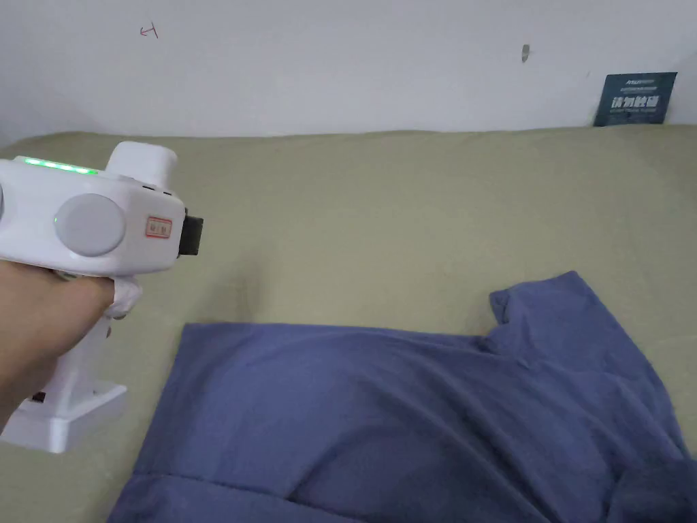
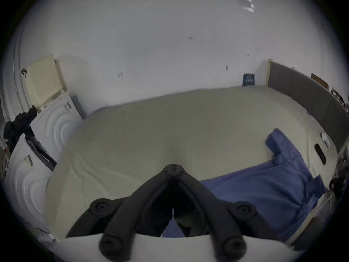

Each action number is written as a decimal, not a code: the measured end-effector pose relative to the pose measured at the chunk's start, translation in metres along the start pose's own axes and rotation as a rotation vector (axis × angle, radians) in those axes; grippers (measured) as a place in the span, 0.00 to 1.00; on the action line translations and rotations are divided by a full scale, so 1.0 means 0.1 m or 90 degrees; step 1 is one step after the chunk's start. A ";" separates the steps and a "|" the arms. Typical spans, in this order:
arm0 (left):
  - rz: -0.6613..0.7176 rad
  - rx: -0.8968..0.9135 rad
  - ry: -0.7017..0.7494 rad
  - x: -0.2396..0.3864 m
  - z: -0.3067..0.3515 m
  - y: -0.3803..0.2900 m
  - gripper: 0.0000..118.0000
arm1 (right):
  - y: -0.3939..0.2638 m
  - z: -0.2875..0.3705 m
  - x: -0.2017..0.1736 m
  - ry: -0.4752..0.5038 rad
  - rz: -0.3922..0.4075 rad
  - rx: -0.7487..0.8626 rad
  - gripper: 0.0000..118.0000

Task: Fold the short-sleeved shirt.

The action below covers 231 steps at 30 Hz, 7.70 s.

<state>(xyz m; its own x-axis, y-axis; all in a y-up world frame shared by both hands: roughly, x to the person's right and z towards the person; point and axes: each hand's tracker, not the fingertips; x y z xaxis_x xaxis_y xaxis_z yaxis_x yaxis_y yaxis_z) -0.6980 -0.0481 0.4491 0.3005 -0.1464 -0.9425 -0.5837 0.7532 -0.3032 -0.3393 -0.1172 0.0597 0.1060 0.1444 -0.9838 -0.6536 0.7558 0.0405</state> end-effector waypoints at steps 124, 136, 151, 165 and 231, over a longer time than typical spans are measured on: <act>0.102 -0.210 -0.107 -0.16 -0.44 -0.37 0.03 | 1.86 -1.89 0.96 0.069 -0.122 -0.246 0.00; 0.119 -0.169 -0.102 -0.29 0.48 -0.64 0.03 | 1.66 -1.03 0.99 0.101 -0.101 -0.187 0.00; 0.136 -0.164 -0.120 -0.34 1.24 -1.54 0.03 | 0.86 -0.43 0.93 0.122 -0.091 -0.171 0.00; 0.132 -0.208 -0.136 -0.24 1.13 -2.57 0.03 | -0.31 -0.24 0.80 0.107 -0.133 -0.214 0.00; 0.195 0.033 -0.146 -0.33 2.02 -2.23 0.00 | -0.35 0.91 -0.24 0.003 -0.061 0.221 0.00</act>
<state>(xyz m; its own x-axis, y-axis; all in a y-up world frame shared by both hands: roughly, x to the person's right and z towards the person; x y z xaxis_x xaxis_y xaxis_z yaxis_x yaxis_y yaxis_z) -0.4252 -0.0817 0.5766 0.2834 0.2333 -0.9302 -0.6352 0.7724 0.0002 -0.2509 -0.0895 0.0974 0.1507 0.0593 -0.9868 -0.3473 0.9377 0.0033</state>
